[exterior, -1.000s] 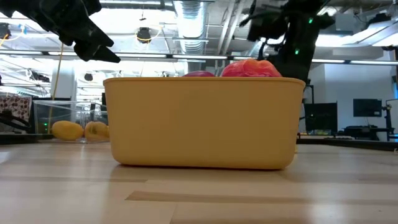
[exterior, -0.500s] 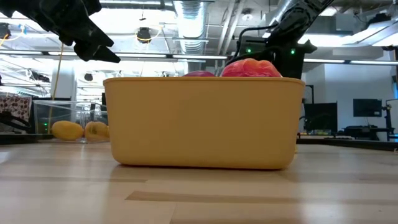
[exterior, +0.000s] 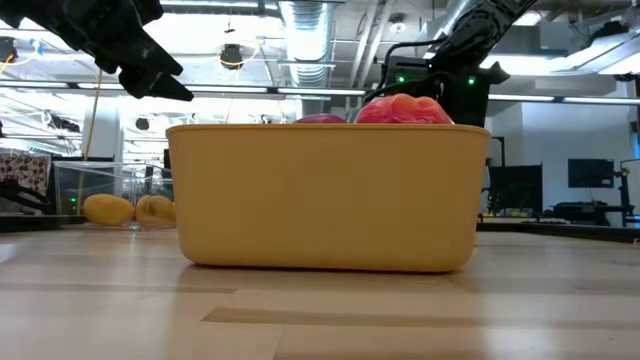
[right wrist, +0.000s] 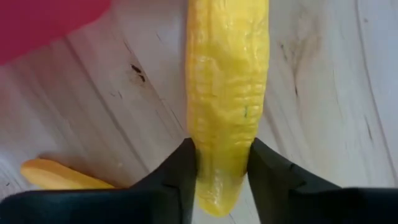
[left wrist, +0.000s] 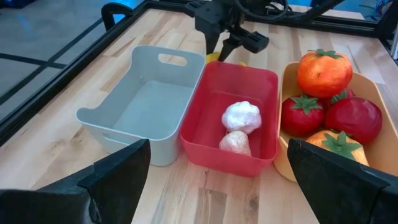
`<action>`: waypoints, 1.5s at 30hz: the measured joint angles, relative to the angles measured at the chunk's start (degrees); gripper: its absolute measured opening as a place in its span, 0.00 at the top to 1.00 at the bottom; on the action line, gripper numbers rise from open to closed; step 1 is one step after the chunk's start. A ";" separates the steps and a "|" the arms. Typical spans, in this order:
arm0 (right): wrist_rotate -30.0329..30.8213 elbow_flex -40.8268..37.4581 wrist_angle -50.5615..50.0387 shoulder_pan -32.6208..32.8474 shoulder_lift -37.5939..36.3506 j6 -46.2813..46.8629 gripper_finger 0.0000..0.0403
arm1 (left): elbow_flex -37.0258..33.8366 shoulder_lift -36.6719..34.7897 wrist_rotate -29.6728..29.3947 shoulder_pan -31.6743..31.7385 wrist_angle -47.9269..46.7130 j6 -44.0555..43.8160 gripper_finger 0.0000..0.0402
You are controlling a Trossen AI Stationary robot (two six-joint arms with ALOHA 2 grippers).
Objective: Sort produce into baskets
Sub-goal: Put the top yellow corn into the gray bin
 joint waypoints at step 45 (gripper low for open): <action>-0.02 15.02 14.13 -2.29 0.33 -8.99 0.58 | -0.02 -1.21 0.27 -0.02 0.50 0.53 0.09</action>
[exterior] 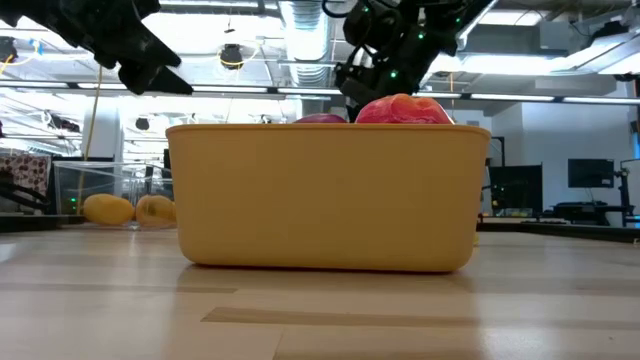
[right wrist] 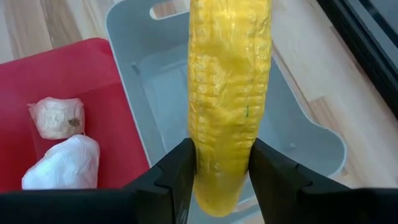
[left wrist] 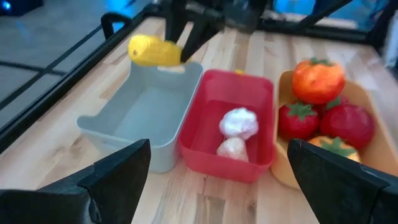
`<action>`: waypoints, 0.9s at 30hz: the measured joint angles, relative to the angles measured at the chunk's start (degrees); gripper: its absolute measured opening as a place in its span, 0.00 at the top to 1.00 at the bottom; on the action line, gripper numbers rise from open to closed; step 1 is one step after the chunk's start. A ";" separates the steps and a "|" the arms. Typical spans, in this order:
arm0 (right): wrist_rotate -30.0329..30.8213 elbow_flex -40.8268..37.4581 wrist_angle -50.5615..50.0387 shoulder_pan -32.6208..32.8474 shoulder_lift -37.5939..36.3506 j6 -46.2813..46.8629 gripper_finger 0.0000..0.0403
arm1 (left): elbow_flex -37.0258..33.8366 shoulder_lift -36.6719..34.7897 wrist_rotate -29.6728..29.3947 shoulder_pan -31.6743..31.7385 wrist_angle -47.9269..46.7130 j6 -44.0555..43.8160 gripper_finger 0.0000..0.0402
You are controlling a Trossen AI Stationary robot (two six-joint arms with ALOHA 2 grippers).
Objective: Sort produce into baskets
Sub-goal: Put the top yellow corn into the gray bin, then put the yellow corn into the gray bin
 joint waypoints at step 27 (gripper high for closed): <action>-1.51 17.23 -34.88 3.07 -0.61 0.03 0.41 | -20.33 -34.91 -0.52 -0.28 7.74 6.53 0.09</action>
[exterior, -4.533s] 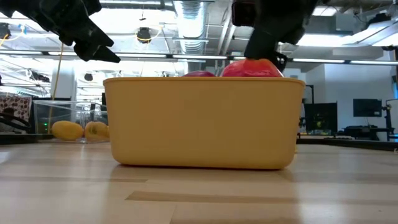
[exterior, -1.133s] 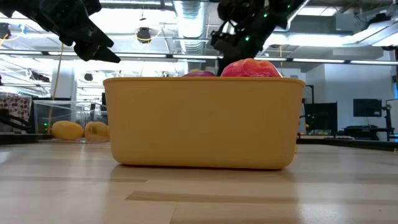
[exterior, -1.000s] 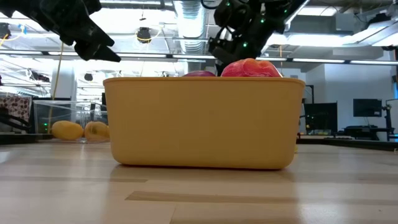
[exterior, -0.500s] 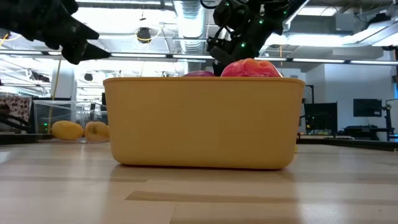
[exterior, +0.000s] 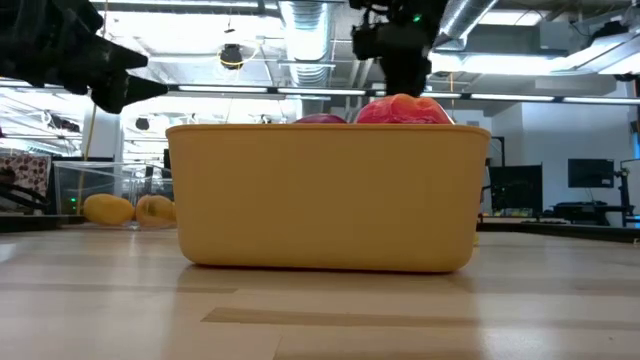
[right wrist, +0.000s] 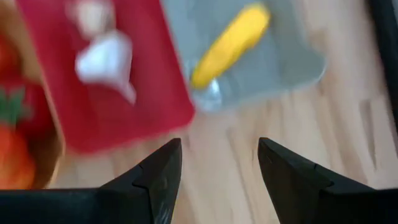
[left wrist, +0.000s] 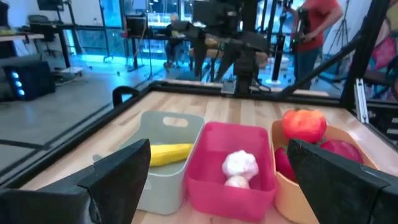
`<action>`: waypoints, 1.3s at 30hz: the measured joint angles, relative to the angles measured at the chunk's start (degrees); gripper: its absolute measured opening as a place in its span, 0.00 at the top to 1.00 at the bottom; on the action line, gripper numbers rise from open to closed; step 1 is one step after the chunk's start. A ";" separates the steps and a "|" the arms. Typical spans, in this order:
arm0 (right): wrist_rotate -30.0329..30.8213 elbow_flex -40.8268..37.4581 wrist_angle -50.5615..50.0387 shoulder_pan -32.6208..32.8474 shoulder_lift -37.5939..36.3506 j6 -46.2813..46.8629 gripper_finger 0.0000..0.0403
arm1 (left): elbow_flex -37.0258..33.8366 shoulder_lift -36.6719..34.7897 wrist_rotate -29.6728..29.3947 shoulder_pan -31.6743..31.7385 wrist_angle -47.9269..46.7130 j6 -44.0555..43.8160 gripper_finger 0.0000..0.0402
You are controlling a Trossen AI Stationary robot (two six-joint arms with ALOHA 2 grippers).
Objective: Sort produce into baskets
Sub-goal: Put the yellow corn into the gray bin
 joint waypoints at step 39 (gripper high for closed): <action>-7.34 -29.63 14.54 9.59 -1.70 -4.57 0.41 | -8.11 0.26 3.84 0.07 14.28 2.97 0.09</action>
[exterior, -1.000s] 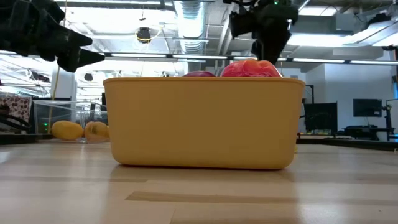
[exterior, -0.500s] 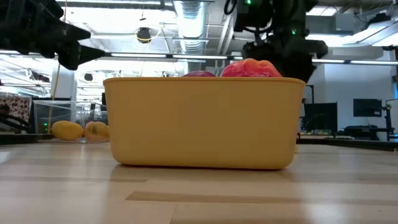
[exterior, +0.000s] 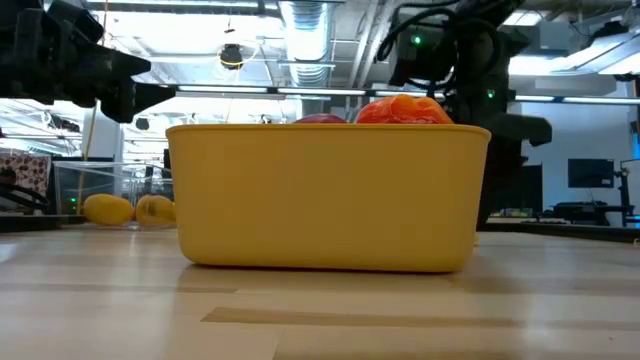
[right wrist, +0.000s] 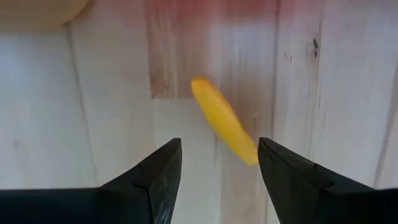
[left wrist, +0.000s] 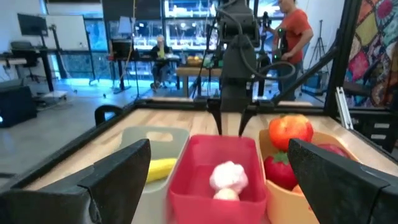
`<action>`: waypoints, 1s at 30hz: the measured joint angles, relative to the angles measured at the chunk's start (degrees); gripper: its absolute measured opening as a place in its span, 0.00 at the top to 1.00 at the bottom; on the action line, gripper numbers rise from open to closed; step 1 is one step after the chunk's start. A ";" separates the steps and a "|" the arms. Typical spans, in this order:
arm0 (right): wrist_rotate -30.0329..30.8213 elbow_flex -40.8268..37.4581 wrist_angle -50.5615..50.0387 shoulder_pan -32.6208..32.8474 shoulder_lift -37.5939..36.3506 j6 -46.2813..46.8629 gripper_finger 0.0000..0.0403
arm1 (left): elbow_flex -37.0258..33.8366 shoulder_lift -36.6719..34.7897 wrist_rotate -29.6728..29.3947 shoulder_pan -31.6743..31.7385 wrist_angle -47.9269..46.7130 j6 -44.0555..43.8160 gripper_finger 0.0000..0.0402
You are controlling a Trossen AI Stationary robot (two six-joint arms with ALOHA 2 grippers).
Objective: Sort produce into baskets
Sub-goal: Put the yellow corn into the gray bin
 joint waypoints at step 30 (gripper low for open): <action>-1.94 1.90 -10.02 -2.93 -0.04 0.05 0.91 | -0.18 0.01 0.49 0.00 0.06 0.30 0.09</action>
